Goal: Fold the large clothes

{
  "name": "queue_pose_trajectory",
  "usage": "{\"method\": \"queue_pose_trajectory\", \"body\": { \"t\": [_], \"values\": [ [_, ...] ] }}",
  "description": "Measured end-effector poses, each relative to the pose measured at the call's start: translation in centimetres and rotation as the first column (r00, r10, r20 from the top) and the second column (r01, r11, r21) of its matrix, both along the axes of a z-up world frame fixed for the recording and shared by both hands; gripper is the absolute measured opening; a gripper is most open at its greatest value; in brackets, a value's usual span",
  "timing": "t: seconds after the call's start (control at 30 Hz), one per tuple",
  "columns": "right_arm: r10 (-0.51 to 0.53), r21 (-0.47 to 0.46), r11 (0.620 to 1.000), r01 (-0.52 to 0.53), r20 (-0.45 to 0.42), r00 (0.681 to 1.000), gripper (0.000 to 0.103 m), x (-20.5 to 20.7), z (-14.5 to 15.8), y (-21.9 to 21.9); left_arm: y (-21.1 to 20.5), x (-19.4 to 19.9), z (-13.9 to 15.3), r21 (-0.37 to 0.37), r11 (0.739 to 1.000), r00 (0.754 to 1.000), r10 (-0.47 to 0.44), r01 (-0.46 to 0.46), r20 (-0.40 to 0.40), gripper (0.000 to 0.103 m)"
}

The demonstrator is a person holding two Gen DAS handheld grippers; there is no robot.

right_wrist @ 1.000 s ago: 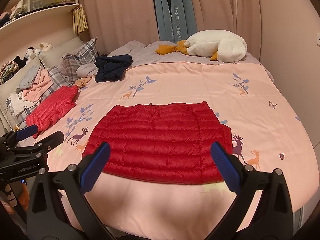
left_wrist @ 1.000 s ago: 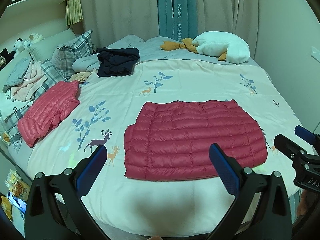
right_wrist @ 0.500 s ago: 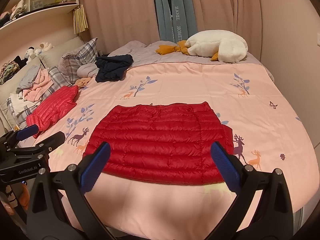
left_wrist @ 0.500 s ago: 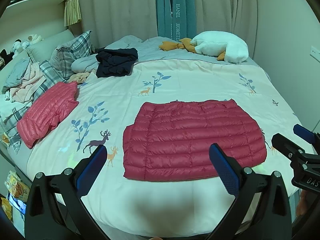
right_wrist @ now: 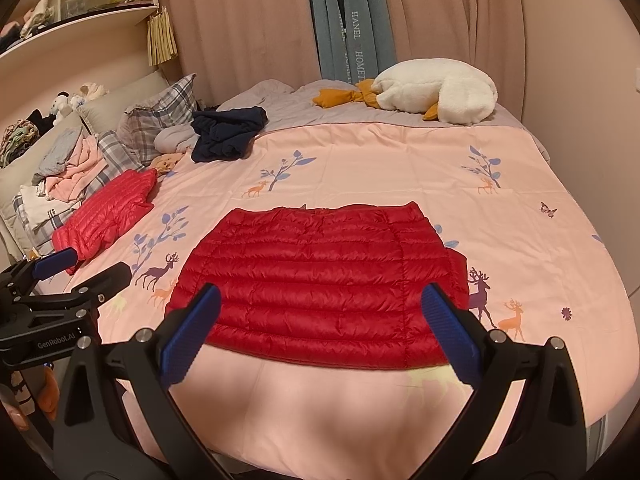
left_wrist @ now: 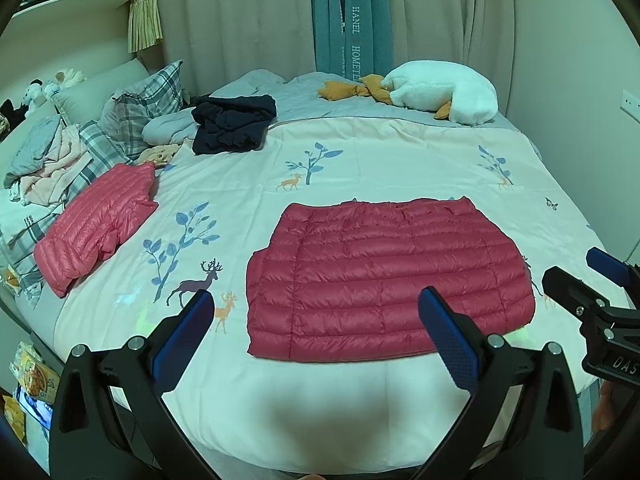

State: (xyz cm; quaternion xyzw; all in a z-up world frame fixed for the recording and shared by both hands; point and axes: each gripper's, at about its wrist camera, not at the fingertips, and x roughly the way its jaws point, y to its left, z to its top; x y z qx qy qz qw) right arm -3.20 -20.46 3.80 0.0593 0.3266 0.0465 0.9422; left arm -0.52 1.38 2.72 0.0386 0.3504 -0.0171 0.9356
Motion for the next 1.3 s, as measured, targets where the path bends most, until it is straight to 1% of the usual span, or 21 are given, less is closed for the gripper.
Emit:
{"method": "queue_pose_trajectory", "body": {
  "t": [1.3],
  "values": [
    [0.014,0.001,1.000,-0.014,0.006,1.000,0.101,0.24,-0.13,0.36,-0.02,-0.05,0.02,0.004,1.000,1.000,-0.002,0.002,0.002,0.102]
  ]
}}
